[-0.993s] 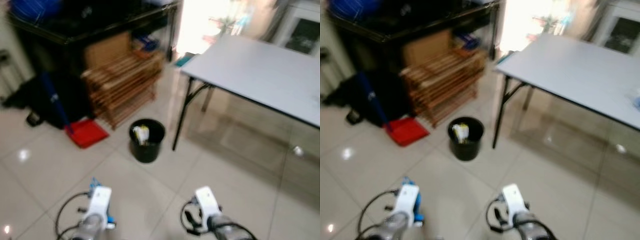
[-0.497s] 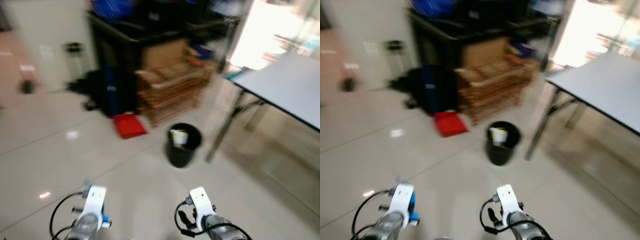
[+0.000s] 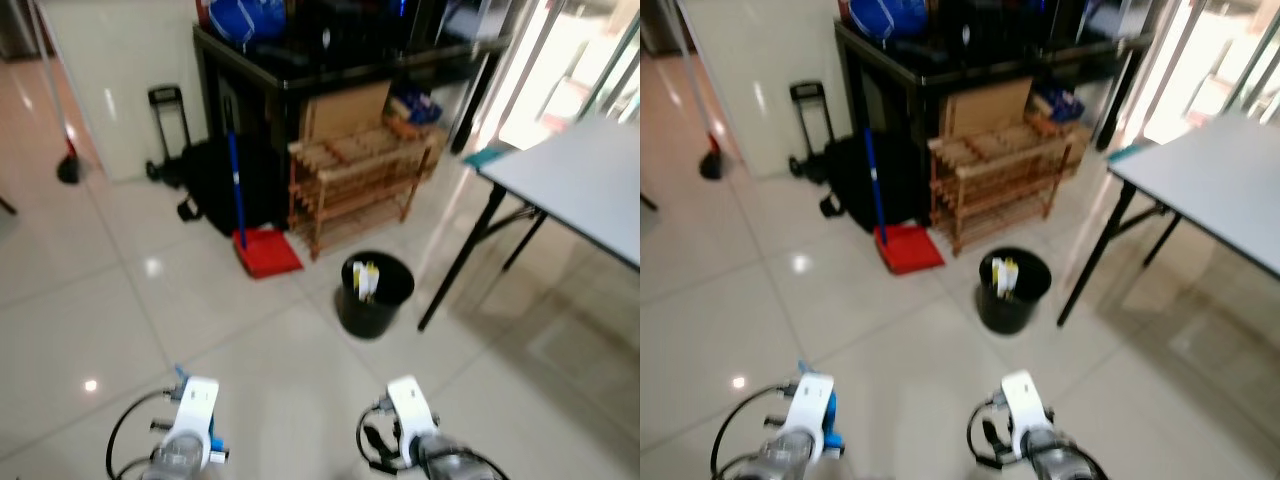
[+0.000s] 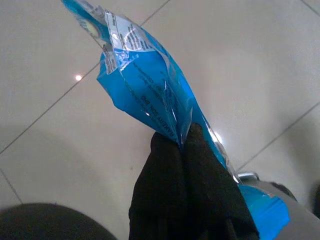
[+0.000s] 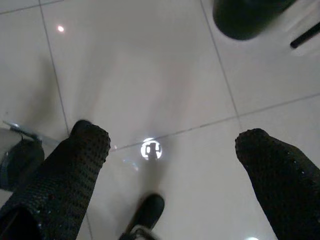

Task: Picking trash to rubbish bin

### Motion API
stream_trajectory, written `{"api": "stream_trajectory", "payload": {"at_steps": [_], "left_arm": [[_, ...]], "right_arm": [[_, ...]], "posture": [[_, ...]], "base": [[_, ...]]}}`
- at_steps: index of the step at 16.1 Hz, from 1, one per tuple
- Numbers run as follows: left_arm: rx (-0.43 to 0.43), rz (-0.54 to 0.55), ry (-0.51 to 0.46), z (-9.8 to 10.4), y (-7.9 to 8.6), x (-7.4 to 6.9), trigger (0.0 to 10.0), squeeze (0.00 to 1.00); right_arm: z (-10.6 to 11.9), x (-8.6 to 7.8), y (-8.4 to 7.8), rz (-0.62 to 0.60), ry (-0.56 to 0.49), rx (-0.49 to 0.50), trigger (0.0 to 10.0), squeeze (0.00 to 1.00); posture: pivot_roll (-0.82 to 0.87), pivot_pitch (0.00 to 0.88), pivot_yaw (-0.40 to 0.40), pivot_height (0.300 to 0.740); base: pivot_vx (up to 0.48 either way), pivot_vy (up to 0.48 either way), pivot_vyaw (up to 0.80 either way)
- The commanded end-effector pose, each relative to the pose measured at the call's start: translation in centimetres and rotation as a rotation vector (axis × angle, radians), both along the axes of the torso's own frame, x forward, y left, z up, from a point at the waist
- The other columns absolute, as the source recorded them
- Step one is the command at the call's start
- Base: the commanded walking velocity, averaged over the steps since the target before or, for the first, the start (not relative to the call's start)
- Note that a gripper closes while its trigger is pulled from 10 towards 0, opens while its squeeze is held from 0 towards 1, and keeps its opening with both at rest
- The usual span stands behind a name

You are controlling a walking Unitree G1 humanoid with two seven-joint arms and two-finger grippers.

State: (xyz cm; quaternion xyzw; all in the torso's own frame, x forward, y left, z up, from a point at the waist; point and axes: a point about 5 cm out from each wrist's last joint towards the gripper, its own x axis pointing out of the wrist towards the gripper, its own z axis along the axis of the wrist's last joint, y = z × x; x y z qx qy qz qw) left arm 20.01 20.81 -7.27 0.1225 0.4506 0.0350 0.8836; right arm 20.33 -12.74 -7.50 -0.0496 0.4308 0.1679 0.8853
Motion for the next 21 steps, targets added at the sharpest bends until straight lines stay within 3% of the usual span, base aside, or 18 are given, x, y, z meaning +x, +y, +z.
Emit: {"api": "stream_trajectory", "payload": {"at_steps": [1, 3, 21], "left_arm": [[0.012, -0.01, -0.011, 0.25, -0.24, 0.53, 10.0, 0.0], [0.011, -0.008, -0.009, 0.22, -0.27, 0.5, 10.0, 0.0], [0.012, -0.008, -0.012, 0.25, -0.27, 0.55, 10.0, 0.0]], "right_arm": [[0.13, 0.23, -0.31, -0.017, -0.005, 0.006, 10.0, 0.0], [0.12, 0.24, -0.34, -0.017, 0.001, 0.009, 10.0, 0.0], [0.14, 0.25, -0.28, -0.023, -0.002, 0.018, 10.0, 0.0]], "posture": [[0.03, 0.027, -0.053, 0.74], [0.03, 0.027, -0.054, 0.74], [0.03, 0.03, -0.054, 0.74]], "base": [[0.465, 0.0, 0.0], [0.469, 0.0, -0.8], [0.468, 0.0, -0.09]]}}
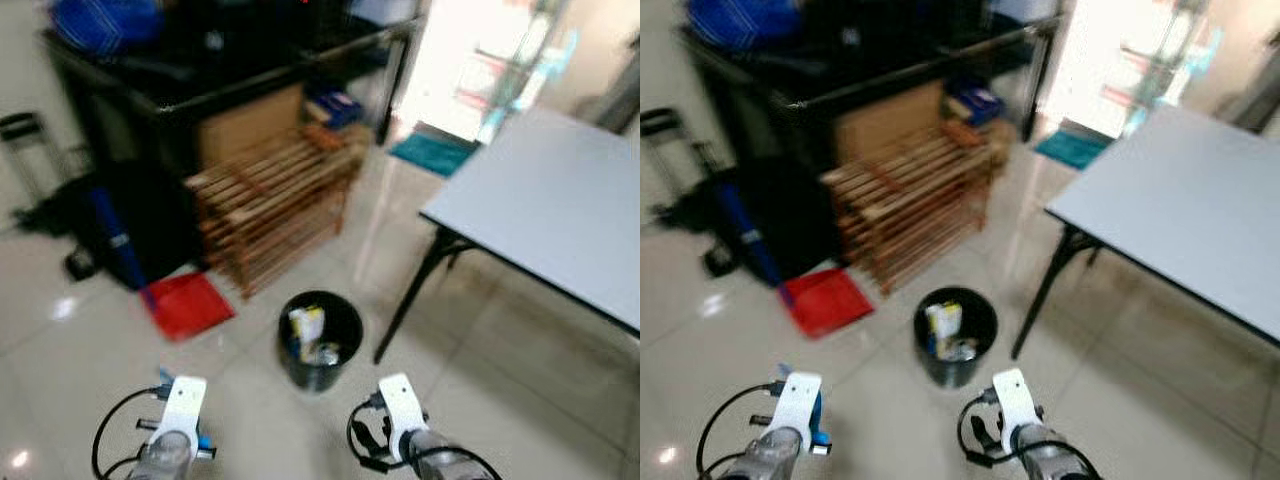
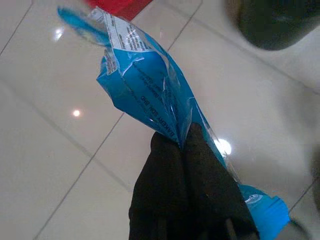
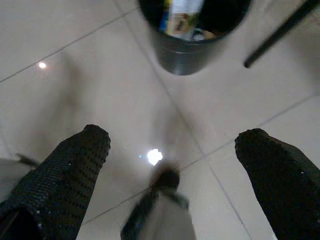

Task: Picking trash to rubbish bin

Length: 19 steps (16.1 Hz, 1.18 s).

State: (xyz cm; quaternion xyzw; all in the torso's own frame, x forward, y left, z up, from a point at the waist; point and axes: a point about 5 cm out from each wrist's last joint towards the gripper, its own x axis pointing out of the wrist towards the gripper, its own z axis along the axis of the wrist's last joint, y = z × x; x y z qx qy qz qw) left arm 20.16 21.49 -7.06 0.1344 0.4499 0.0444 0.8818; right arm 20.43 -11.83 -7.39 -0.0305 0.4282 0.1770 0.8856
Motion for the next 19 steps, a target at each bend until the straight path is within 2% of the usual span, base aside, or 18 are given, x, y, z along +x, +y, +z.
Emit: {"api": "stream_trajectory", "payload": {"at_steps": [1, 19], "left_arm": [[-0.018, -0.015, -0.01, 0.03, -0.95, 0.38, 10.0, 0.0], [-0.021, -0.031, -0.004, -0.01, -1.08, 0.36, 10.0, 0.0]], "right_arm": [[0.04, 0.16, -1.19, -0.024, -0.005, -0.024, 10.0, 0.0], [0.02, 0.12, -1.07, -0.008, -0.002, -0.026, 10.0, 0.0]], "posture": [[0.03, 0.03, -0.054, 0.74], [0.03, 0.034, -0.052, 0.74]], "base": [[0.469, 0.0, 0.0], [0.465, 0.0, -0.03]]}}
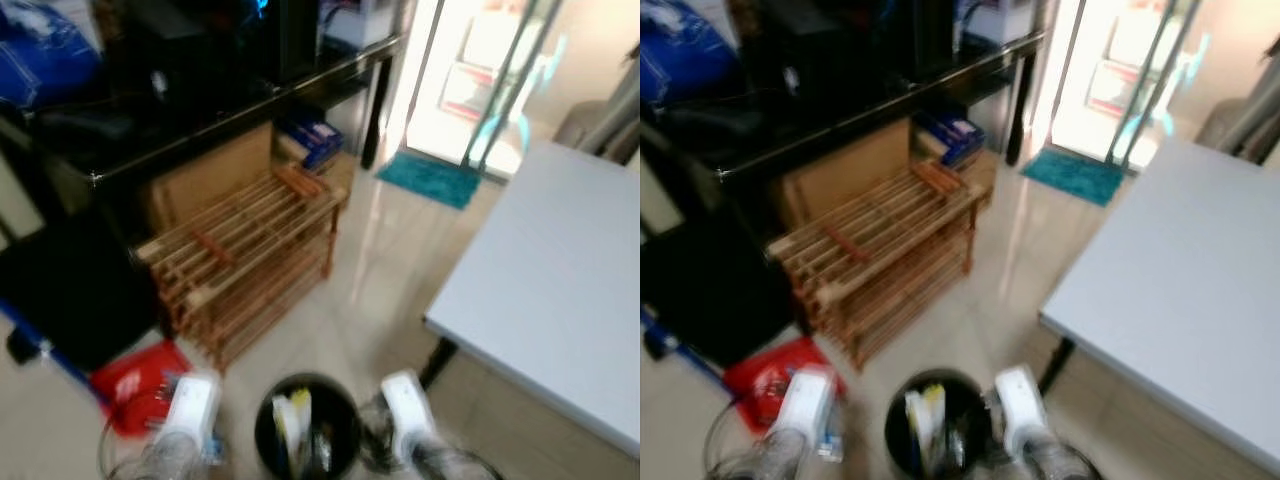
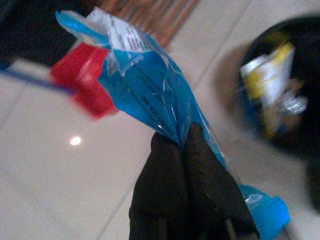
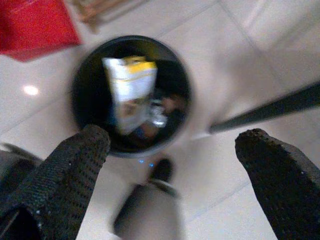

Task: Picking trash to rubbish bin

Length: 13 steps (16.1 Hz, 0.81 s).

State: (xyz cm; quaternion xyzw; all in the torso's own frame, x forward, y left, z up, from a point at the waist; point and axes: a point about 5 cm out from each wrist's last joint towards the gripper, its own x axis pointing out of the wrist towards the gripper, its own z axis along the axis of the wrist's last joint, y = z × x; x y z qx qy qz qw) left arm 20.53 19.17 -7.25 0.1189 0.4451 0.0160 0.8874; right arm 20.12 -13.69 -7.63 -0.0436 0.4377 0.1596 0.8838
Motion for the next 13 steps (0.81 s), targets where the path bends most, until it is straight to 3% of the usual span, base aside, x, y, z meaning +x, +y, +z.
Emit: {"api": "stream_trajectory", "payload": {"at_steps": [1, 7, 11, 13], "left_arm": [[0.018, 0.005, -0.01, 0.2, 1.1, 0.1, 10.0, 0.0], [-0.061, -0.019, -0.046, 0.7, 0.4, 0.9, 10.0, 0.0], [-0.188, -0.114, -0.09, 1.6, -1.5, 2.6, 10.0, 0.0], [-0.289, -0.214, -0.083, 2.0, -3.4, 3.4, 10.0, 0.0]], "right_arm": [[0.3, 0.4, 0.8, 0.017, -0.015, 0.014, 10.0, 0.0], [0.5, 0.8, 0.7, 0.042, -0.022, 0.009, 10.0, 0.0], [1.4, 2.1, 1.4, 0.149, -0.033, 0.063, 10.0, 0.0], [1.9, 2.7, 1.7, 0.207, -0.031, 0.107, 10.0, 0.0]], "posture": [[0.03, 0.034, -0.052, 0.74], [0.03, 0.042, -0.054, 0.74], [0.02, 0.048, -0.054, 0.74], [0.02, 0.053, -0.058, 0.74]], "base": [[0.398, 0.0, 0.0], [0.0, 0.0, 0.0], [0.0, 0.0, 0.0], [0.0, 0.0, 0.0]]}}
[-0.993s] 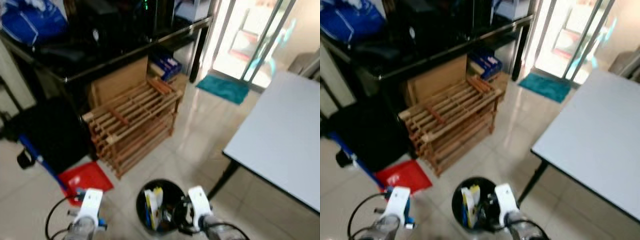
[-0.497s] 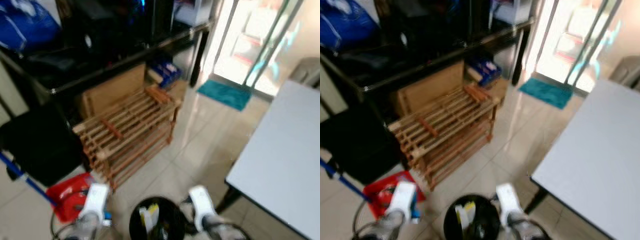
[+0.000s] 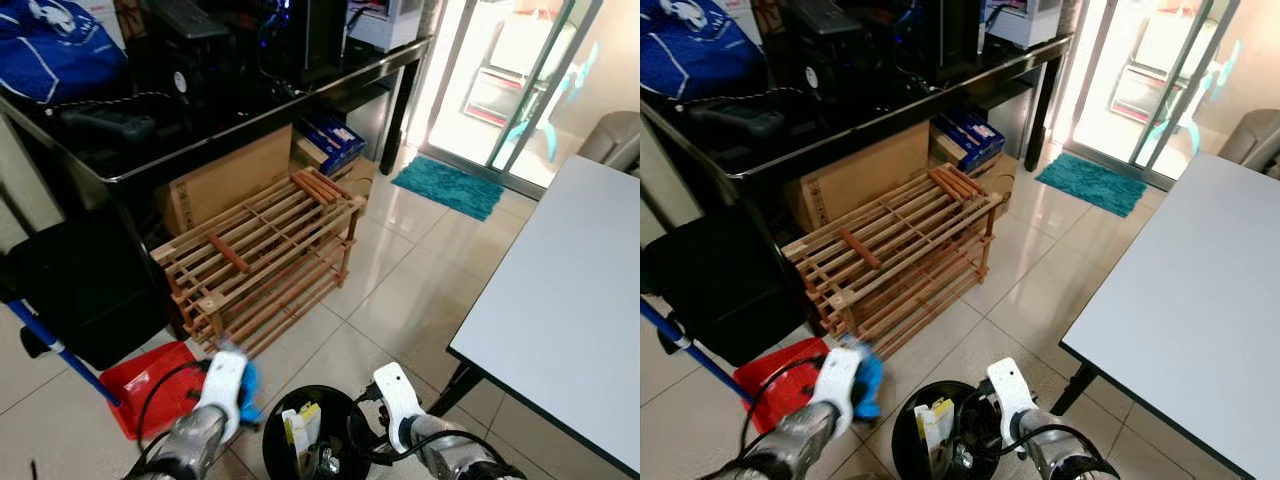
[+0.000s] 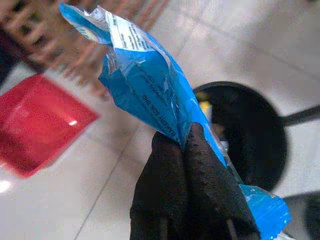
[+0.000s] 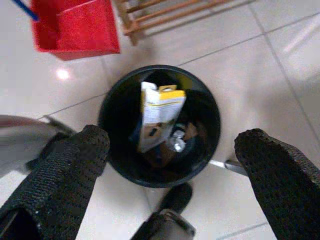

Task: Picking trash to rubbish bin

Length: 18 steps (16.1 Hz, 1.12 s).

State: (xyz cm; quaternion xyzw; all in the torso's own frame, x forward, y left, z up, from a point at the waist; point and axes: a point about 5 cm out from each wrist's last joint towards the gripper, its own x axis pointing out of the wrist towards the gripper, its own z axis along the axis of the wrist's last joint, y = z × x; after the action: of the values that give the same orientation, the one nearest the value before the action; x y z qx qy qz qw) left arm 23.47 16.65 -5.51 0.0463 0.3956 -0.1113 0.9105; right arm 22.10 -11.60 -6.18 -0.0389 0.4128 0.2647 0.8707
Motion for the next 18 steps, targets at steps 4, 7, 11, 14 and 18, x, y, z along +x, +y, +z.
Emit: {"api": "stream_trajectory", "payload": {"at_steps": [4, 7, 11, 14, 18], "left_arm": [[-0.2, -0.102, 0.013, 0.9, -3.0, 1.1, 10.0, 0.0], [-0.286, -0.104, 0.031, 1.1, -4.0, 1.3, 10.0, 0.0], [-0.344, -0.127, 0.063, 0.9, -5.8, 0.8, 10.0, 0.0], [-0.402, -0.095, 0.089, 0.7, -6.5, 0.5, 10.0, 0.0], [-0.455, -0.086, 0.125, 0.5, -8.1, -0.2, 10.0, 0.0]], "right_arm": [[0.8, 0.8, -0.1, 0.109, 0.018, 0.057, 10.0, 0.0], [0.9, 0.9, -0.2, 0.117, 0.016, 0.061, 10.0, 0.0], [1.5, 1.4, -0.3, 0.131, 0.003, 0.109, 10.0, 0.0], [1.5, 1.3, -0.6, 0.134, 0.001, 0.119, 10.0, 0.0], [1.6, 1.3, -0.9, 0.128, -0.001, 0.122, 10.0, 0.0]], "posture": [[-0.01, 0.06, -0.056, 0.74], [-0.02, 0.069, -0.057, 0.74], [-0.06, 0.094, -0.068, 0.74], [-0.07, 0.111, -0.074, 0.74], [-0.08, 0.121, -0.074, 0.74]], "base": [[0.0, 0.0, 0.0], [0.0, 0.0, 0.0], [0.0, 0.0, 0.0], [0.0, 0.0, 0.0], [0.0, 0.0, 0.0]]}}
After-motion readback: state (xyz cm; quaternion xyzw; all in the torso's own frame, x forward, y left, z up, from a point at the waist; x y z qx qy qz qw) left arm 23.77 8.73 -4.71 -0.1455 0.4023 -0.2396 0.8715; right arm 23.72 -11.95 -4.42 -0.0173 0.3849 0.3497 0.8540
